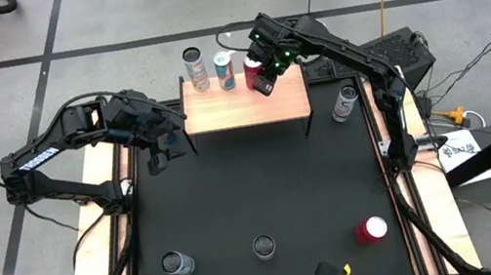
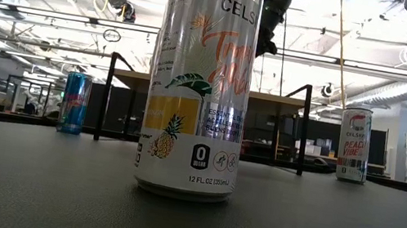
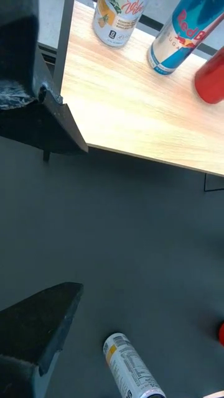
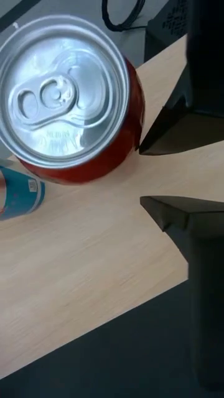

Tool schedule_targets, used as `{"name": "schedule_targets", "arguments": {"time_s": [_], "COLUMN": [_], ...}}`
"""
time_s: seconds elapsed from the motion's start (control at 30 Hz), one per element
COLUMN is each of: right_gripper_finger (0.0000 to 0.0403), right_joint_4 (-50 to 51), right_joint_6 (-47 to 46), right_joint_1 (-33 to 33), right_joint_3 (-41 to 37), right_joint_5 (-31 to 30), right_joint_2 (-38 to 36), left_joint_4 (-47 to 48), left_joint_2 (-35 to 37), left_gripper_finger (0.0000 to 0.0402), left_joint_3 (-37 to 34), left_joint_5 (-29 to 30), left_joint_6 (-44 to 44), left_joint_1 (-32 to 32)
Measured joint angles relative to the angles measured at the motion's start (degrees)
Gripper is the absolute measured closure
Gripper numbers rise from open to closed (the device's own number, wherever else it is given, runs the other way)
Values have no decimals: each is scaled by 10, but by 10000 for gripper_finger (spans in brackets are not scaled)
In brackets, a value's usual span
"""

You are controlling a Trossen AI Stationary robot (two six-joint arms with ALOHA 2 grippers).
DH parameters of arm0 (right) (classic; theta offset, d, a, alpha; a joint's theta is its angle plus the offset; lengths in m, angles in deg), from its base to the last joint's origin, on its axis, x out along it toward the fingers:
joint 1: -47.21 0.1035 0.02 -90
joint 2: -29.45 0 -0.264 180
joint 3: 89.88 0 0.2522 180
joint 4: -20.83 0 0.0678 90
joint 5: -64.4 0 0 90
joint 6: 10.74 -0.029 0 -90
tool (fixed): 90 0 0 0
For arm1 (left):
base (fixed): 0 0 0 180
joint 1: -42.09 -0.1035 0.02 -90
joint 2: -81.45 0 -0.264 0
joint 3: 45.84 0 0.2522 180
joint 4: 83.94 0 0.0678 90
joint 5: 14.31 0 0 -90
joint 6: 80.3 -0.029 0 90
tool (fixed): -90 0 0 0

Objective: Place canned beverage on shelf
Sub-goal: Put the top white-pink soda can on the shelf

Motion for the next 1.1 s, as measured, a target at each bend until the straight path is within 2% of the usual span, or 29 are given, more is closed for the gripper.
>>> {"name": "schedule_targets", "arguments": {"time_s": [0.3,0.5,0.87,1.1], "right_gripper_finger": [305,305,305,305], "right_joint_4": [5,19,-33,-34], "right_joint_6": [-10,-22,-30,-29], "right_joint_1": [-4,0,6,0], "right_joint_3": [0,0,0,0], "right_joint_5": [2,58,56,56], "right_joint_2": [0,0,0,12], "left_joint_4": [0,0,0,0], "left_joint_2": [0,0,0,0], "left_gripper_finger": [52,52,52,52], "left_joint_3": [0,0,0,0], "left_joint_5": [0,0,0,0], "left_joint_6": [0,0,0,0], "left_joint_1": [0,0,0,0]}}
